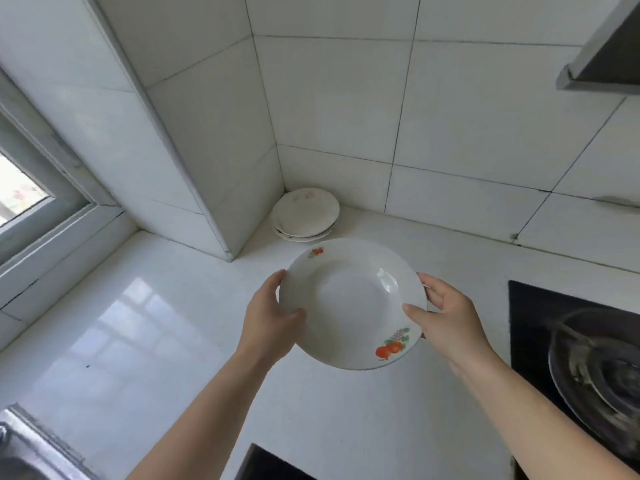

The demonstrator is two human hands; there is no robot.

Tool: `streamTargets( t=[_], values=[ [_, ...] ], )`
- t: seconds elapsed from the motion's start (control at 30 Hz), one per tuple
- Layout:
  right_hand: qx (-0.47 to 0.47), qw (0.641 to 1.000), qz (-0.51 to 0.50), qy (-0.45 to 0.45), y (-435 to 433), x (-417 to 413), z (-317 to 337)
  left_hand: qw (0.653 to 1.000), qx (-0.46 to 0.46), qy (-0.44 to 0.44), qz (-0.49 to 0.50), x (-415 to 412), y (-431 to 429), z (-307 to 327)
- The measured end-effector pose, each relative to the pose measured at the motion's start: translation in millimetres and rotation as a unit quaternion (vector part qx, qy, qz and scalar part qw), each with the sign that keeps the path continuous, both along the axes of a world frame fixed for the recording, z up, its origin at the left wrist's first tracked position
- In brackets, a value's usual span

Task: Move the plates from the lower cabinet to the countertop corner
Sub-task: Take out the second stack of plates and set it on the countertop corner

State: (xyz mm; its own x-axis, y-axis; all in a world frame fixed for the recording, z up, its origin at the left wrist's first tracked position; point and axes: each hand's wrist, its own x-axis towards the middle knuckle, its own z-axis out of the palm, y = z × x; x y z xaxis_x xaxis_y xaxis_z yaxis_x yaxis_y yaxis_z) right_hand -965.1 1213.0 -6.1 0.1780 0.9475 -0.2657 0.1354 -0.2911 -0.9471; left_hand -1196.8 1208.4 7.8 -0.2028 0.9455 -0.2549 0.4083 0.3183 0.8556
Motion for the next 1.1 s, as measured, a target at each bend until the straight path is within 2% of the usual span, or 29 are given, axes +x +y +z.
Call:
streamTargets(
  t=[0.23,0.67,1.1],
  values=[
    [-0.004,0.999,-0.051,-0.010,53,-3,-2,0.998,0.004,0.014,-0.055,-1,79,-8],
    [-0.023,0.996,-0.071,-0.044,153,-20,-36,0.996,-0.024,0.031,-0.077,-10,189,-55],
    [-0.005,0.999,-0.011,-0.047,276,-76,-68,0.998,-0.022,0.051,0.009,-59,285,-79]
  ],
)
